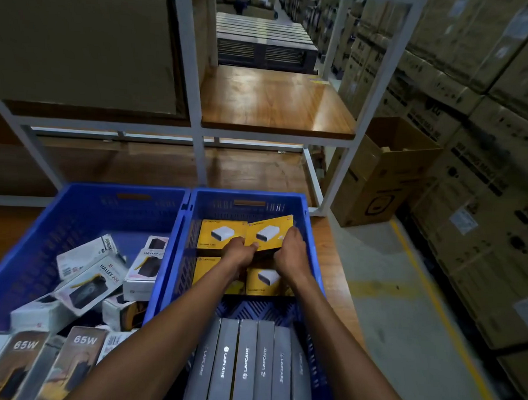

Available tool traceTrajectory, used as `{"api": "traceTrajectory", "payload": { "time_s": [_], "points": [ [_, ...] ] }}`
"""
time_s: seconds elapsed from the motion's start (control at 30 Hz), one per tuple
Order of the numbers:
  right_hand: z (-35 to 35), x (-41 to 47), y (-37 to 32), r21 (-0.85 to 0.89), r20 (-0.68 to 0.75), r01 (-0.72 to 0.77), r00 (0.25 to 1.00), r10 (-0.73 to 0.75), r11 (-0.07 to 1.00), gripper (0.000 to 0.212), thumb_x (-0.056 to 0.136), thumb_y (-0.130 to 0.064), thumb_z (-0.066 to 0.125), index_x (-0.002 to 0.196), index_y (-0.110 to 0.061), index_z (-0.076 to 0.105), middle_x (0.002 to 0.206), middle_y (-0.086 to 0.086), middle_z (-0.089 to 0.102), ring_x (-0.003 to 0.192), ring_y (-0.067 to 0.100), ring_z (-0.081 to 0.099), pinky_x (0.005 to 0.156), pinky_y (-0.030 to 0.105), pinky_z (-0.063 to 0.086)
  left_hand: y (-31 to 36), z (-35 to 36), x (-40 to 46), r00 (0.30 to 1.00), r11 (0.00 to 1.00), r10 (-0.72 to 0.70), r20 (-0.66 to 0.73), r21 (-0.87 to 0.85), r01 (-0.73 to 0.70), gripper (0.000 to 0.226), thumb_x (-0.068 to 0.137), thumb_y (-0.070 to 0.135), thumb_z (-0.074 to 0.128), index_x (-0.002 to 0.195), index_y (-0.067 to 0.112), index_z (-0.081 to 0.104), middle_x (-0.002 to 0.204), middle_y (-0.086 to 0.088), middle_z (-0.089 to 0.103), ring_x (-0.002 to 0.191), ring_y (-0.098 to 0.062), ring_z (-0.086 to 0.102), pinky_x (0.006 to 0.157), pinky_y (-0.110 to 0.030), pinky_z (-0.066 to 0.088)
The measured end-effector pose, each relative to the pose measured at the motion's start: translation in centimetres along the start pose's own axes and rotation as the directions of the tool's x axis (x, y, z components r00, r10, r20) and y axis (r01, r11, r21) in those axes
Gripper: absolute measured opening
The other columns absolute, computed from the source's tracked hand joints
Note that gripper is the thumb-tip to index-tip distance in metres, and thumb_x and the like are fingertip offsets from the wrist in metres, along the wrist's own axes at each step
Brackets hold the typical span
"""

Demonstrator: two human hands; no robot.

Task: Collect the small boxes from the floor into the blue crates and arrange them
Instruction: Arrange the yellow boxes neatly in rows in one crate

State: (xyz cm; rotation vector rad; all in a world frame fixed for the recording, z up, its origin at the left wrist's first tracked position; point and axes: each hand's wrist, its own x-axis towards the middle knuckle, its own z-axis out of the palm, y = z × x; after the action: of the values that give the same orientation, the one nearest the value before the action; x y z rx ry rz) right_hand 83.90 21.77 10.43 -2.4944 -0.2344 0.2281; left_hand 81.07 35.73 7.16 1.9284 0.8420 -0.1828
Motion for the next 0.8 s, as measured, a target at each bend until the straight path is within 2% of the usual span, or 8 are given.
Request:
{"api": "traceTrajectory", "payload": {
  "time_s": [0.07, 0.17, 0.27, 0.37, 0.47, 0.57, 0.67, 0.8],
  "points": [
    [0.2, 0.7, 0.2, -0.042, 0.034, 0.005, 0.999, -0.004, 0.999, 0.051, 0.084, 0.016, 0.051, 0.134, 0.006, 0.043, 0.143, 0.024, 0.045, 0.128, 0.043, 0.048, 0.092, 0.042, 0.045, -0.4, -0.2, 0.1, 0.998, 0.997, 0.047, -0.039, 0.071, -0.044, 0.042, 0.105, 0.040, 0.060, 0.137, 0.013, 0.060, 0.138, -0.011, 0.063, 0.122, -0.035, 0.059, 0.096, -0.041, 0.051],
    [0.9, 1.4, 0.5, -0.112, 0.072, 0.051, 0.996, -0.043, 0.992, 0.064, 0.088, 0.017, 0.050, 0.148, 0.010, 0.031, 0.164, 0.026, 0.024, 0.149, 0.044, 0.029, 0.114, 0.048, 0.037, -1.2, -0.3, 0.4, 0.992, 0.991, 0.100, -0.079, 0.094, -0.092, 0.054, 0.102, 0.032, 0.068, 0.150, 0.012, 0.053, 0.138, -0.008, 0.063, 0.122, -0.031, 0.060, 0.094, -0.037, 0.051],
    [1.5, 1.5, 0.5, -0.260, 0.133, 0.098, 0.989, -0.065, 0.961, 0.076, 0.095, 0.013, 0.046, 0.160, 0.010, 0.006, 0.171, 0.026, -0.004, 0.158, 0.043, -0.002, 0.127, 0.049, 0.018, -1.7, -0.2, 0.5, 0.985, 0.980, 0.155, -0.079, 0.137, -0.143, 0.050, 0.098, 0.026, 0.073, 0.144, 0.014, 0.056, 0.108, -0.002, 0.065, 0.093, -0.021, 0.061, 0.074, -0.034, 0.045],
    [2.3, 1.0, 0.0, -0.419, 0.179, 0.118, 0.983, -0.045, 0.900, 0.076, 0.100, -0.001, 0.051, 0.158, 0.014, 0.005, 0.167, 0.034, -0.006, 0.155, 0.051, -0.010, 0.126, 0.057, 0.010, -2.0, -0.1, 0.5, 0.973, 0.973, 0.203, -0.106, 0.137, -0.188, 0.044, 0.094, 0.021, 0.078, 0.133, 0.016, 0.058, 0.084, 0.002, 0.060, 0.073, -0.012, 0.056, 0.067, -0.035, 0.047],
    [4.8, 1.0, 0.5, -0.466, 0.268, 0.117, 0.963, 0.014, 0.877, 0.077, 0.100, -0.019, 0.061, 0.155, 0.015, 0.019, 0.166, 0.036, 0.010, 0.155, 0.052, 0.004, 0.124, 0.058, 0.018, -2.3, 0.1, 0.5, 0.969, 0.960, 0.230, -0.091, 0.187, -0.211, 0.034, 0.090, 0.015, 0.078, 0.121, 0.015, 0.064, 0.090, 0.000, 0.065, 0.077, -0.014, 0.060, 0.069, -0.033, 0.050],
    [6.4, 1.6, 1.1, -0.423, 0.329, 0.063, 0.940, 0.089, 0.904, 0.069, 0.099, -0.016, 0.057, 0.152, 0.016, 0.027, 0.164, 0.037, 0.013, 0.155, 0.054, 0.001, 0.123, 0.059, 0.017, -2.6, 0.1, 0.3, 0.965, 0.949, 0.250, -0.081, 0.218, -0.227, 0.026, 0.091, 0.013, 0.077, 0.117, 0.014, 0.071, 0.112, -0.005, 0.071, 0.096, -0.019, 0.063, 0.078, -0.028, 0.050],
    [5.7, 1.8, 1.3, -0.410, 0.409, 0.045, 0.902, 0.139, 0.911, 0.066, 0.105, -0.014, 0.048, 0.154, 0.016, 0.017, 0.166, 0.036, 0.005, 0.156, 0.051, -0.004, 0.124, 0.055, 0.015, -2.9, 0.1, 0.2, 0.965, 0.954, 0.249, -0.081, 0.196, -0.229, 0.023, 0.094, 0.014, 0.076, 0.117, 0.014, 0.073, 0.115, -0.004, 0.072, 0.106, -0.020, 0.066, 0.086, -0.029, 0.052],
    [5.9, 1.9, 2.2, -0.426, 0.423, 0.106, 0.901, 0.094, 0.899, 0.077, 0.108, -0.014, 0.045, 0.158, 0.011, -0.008, 0.167, 0.030, -0.018, 0.156, 0.049, -0.013, 0.125, 0.053, 0.017, -3.1, 0.0, 0.1, 0.959, 0.940, 0.275, -0.073, 0.228, -0.252, 0.019, 0.094, 0.015, 0.076, 0.113, 0.016, 0.077, 0.114, -0.002, 0.075, 0.108, -0.020, 0.068, 0.094, -0.033, 0.056]
  ]
}}
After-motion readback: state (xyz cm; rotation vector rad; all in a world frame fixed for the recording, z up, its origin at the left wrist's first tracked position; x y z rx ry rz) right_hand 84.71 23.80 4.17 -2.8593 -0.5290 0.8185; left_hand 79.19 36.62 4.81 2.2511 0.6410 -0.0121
